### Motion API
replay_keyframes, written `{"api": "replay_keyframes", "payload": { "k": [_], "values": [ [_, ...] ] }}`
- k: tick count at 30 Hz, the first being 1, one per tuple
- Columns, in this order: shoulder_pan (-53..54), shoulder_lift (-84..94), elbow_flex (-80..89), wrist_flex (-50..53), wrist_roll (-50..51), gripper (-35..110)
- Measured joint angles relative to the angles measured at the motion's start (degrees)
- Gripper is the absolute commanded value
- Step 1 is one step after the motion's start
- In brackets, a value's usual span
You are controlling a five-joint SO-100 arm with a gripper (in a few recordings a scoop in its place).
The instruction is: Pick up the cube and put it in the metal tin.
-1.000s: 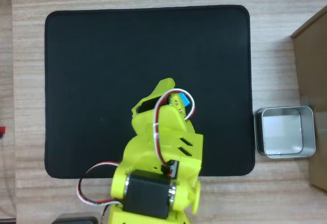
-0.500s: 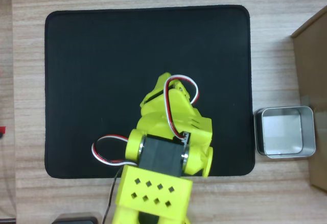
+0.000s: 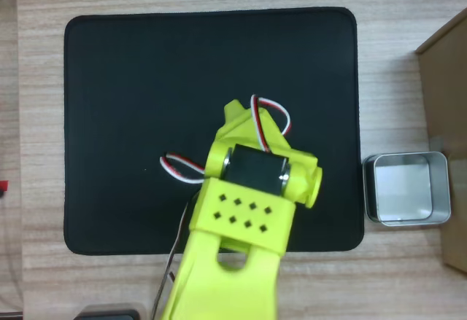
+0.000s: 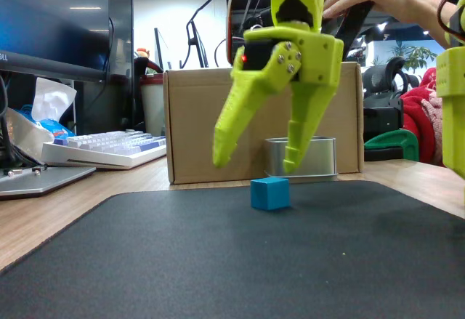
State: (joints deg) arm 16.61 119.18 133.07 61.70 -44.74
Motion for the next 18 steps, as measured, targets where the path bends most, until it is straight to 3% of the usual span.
{"api": "replay_keyframes", "payload": {
  "k": [18],
  "values": [
    [1.3, -9.1, -3.3, -0.4, -2.1, 20]
  ]
}}
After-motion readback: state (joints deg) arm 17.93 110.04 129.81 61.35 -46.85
